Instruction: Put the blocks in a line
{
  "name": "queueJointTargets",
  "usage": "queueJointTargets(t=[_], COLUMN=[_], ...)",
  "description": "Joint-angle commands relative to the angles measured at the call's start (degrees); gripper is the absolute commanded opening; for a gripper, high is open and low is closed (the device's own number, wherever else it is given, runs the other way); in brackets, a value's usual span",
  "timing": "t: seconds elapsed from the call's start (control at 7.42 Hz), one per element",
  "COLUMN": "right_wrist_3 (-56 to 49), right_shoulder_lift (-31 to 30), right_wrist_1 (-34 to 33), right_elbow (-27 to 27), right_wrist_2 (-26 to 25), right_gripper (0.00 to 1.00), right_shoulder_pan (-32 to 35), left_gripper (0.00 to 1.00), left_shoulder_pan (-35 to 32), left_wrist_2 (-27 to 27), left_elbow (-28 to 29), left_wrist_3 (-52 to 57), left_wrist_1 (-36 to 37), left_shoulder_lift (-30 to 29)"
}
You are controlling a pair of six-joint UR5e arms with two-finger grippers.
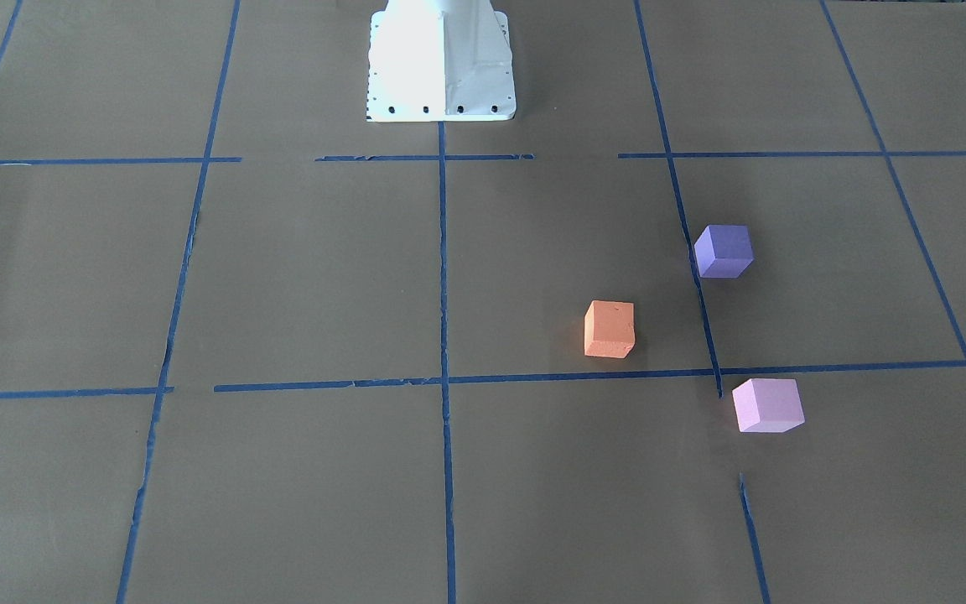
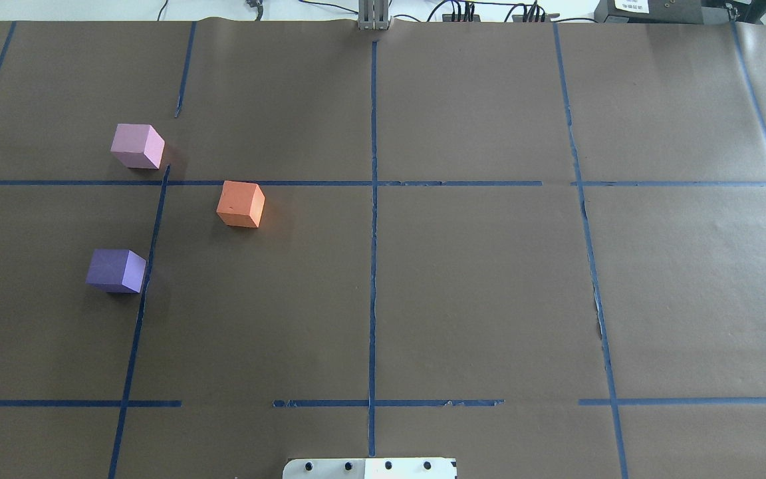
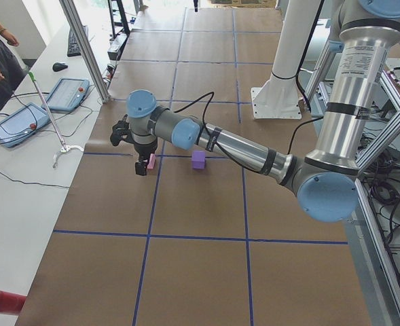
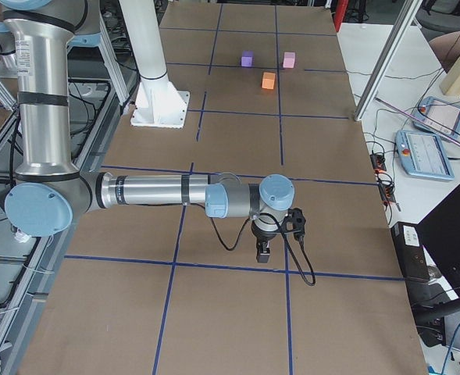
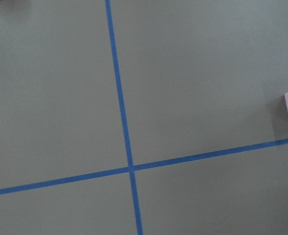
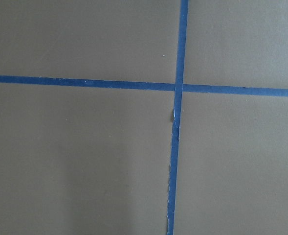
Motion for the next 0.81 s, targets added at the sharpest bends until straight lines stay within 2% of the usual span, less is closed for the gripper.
queueJointTargets(t=[0.0,0.13,0.27,0.54,0.67], right_wrist_3=[0.00,0.00,0.00,0.00,0.00], right_shoulder_lift=[0.00,0.00,0.00,0.00,0.00], right_wrist_1=[0.05,-0.03,-0.04,-0.04,0.05], right_elbow=[0.00,0.00,0.00,0.00,0.00], right_wrist_2=[0.00,0.00,0.00,0.00,0.00], right_gripper=[1.00,1.00,1.00,1.00,1.00], right_shoulder_pan=[0.00,0.00,0.00,0.00,0.00], left_gripper=[1.00,1.00,1.00,1.00,1.00], left_shoulder_pan=[12.73,20.89,25.06,28.69,31.06], left_wrist_2=[9.24,12.71,12.92,13.88,15.37], left_elbow=[-0.49,0.46,1.43,6.25,6.36], left_wrist_3=[-15.90,-20.87,-21.53,-23.90,-26.26], left_wrist_1=[-1.45,-1.71,-1.71,-1.54,-1.53], left_shoulder_lift=[-7.19,-10.28,-12.75,-19.42,-19.89])
